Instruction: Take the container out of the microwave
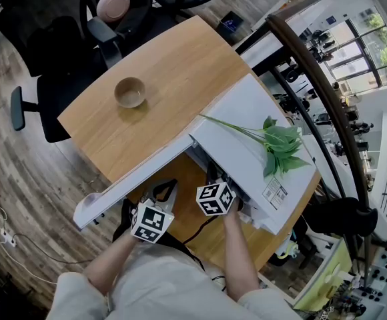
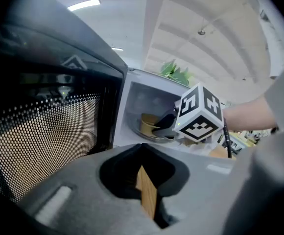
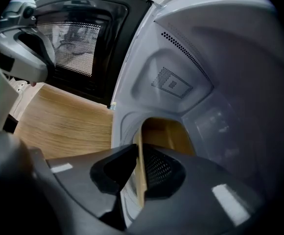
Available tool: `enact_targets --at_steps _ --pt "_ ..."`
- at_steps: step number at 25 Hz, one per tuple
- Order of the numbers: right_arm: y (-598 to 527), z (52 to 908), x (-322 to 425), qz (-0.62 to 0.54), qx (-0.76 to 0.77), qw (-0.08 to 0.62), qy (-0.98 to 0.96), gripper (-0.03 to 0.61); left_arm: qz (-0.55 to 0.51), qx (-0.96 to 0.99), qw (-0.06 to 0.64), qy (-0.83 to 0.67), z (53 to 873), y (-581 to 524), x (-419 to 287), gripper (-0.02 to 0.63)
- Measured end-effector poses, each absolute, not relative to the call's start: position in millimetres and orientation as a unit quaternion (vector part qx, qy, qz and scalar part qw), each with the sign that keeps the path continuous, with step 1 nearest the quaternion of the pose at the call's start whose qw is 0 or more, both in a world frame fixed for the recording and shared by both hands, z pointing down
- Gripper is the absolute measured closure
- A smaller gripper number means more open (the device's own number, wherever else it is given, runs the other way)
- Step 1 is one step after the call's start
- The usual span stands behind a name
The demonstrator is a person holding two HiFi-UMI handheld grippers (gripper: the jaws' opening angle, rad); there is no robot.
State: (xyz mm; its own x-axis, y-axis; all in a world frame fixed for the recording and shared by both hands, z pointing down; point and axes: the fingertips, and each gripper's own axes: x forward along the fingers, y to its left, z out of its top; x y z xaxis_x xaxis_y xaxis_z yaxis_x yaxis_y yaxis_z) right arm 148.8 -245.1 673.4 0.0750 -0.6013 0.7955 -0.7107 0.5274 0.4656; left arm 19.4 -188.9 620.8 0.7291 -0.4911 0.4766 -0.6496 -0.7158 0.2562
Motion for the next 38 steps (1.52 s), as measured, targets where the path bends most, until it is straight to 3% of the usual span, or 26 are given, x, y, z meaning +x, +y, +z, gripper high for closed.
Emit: enact_targets --at_steps 38 --pt "-212 671 123 0.056 0.47 0.541 -0.695 0.54 0.187 0.907 0.206 -0.317 620 -168 7 0.611"
